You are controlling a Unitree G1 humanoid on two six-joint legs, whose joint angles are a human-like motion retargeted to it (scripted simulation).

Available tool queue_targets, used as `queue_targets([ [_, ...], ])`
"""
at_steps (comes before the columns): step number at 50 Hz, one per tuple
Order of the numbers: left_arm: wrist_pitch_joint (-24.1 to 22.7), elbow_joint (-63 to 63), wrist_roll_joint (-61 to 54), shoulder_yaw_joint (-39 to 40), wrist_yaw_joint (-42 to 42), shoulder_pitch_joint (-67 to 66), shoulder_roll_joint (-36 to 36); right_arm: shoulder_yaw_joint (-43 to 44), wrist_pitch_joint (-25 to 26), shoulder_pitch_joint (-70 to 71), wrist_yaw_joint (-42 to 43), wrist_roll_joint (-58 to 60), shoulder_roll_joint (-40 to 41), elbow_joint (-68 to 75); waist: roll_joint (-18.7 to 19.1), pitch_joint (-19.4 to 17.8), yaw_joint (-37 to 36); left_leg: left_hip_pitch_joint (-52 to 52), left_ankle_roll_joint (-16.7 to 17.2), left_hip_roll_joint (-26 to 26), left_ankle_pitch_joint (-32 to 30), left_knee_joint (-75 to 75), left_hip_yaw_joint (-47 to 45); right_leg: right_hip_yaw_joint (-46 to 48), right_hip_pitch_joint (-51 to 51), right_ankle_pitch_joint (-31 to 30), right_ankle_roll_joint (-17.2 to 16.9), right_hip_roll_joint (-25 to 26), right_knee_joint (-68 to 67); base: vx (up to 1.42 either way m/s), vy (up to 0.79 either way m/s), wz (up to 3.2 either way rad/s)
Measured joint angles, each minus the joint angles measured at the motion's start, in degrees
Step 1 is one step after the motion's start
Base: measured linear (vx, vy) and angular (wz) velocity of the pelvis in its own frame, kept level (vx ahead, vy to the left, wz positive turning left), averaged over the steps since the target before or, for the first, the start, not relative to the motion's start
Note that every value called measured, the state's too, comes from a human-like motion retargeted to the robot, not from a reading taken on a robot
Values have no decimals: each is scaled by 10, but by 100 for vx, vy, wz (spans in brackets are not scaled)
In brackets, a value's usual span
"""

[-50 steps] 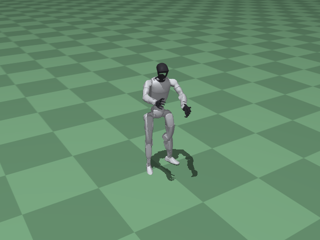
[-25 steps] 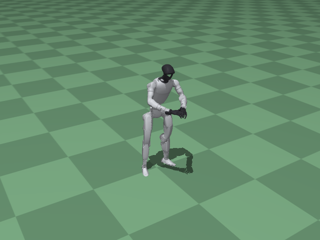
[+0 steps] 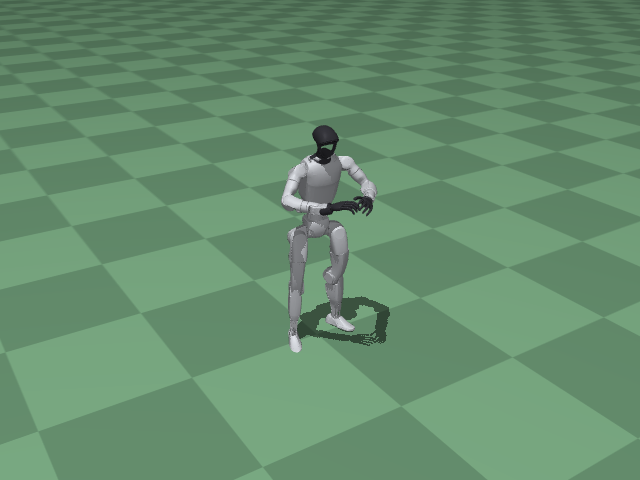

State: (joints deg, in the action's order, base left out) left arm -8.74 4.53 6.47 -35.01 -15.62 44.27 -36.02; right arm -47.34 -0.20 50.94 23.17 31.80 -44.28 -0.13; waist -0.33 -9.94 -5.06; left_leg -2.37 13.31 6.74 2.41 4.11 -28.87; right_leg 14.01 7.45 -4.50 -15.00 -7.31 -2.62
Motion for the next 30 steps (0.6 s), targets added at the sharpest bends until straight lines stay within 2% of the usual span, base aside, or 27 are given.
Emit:
queue_targets([
  [3, -5, -12, 54, 28, -3, -42, 0, 6, -6, -6, -5, 21, 5, -26, -4, -27, 6, -2, 2, 9, -3, 1, -14, -10, 6, -8, 0, 13, 4, -5, -12, -42],
  [7, -1, 66, 144, 26, -38, -31, 31, -22, -2, 31, 5, 61, 43, 22, -8, -80, 25, -1, 12, 26, -17, 9, -24, -8, 10, -25, 0, 36, 13, -13, -18, -24],
  [10, 16, 189, 211, -11, -95, 44, 66, -61, 9, 89, 30, 82, 95, 127, -10, -113, 41, 13, 16, 34, -30, 9, -23, 3, 18, -43, 0, 49, 25, -21, -16, 3],
  [14, 53, 397, 268, -81, -175, 173, 115, -90, 29, 165, 75, 91, 176, 312, -8, -129, 55, 37, 17, 33, -48, 9, -16, 22, 31, -63, 0, 55, 36, -21, -10, 19],
  [18, 48, 570, 247, -146, -200, 268, 166, -80, 38, 217, 86, 72, 248, 487, -4, -118, 61, 53, 17, 27, -58, 9, -7, 35, 41, -70, 0, 51, 39, -9, -2, 23],
  [21, 21, 607, 192, -160, -173, 288, 183, -65, 31, 229, 68, 33, 263, 534, -1, -94, 60, 59, 17, 24, -59, 9, -1, 40, 44, -66, 0, 46, 35, 4, 2, 21],
  [25, -7, 543, 54, -112, -106, 260, 181, -36, 25, 199, 50, -43, 233, 465, -1, -56, 55, 54, 17, 22, -52, 9, 9, 43, 37, -51, 0, 38, 27, 15, 6, 21],
  [30, -15, 350, -161, 38, -52, 138, 173, 69, 25, 88, 59, -138, 211, 312, -17, -21, 49, 27, 16, 20, -31, 9, 18, 41, 11, -24, 0, 24, 14, 22, 10, 15],
])
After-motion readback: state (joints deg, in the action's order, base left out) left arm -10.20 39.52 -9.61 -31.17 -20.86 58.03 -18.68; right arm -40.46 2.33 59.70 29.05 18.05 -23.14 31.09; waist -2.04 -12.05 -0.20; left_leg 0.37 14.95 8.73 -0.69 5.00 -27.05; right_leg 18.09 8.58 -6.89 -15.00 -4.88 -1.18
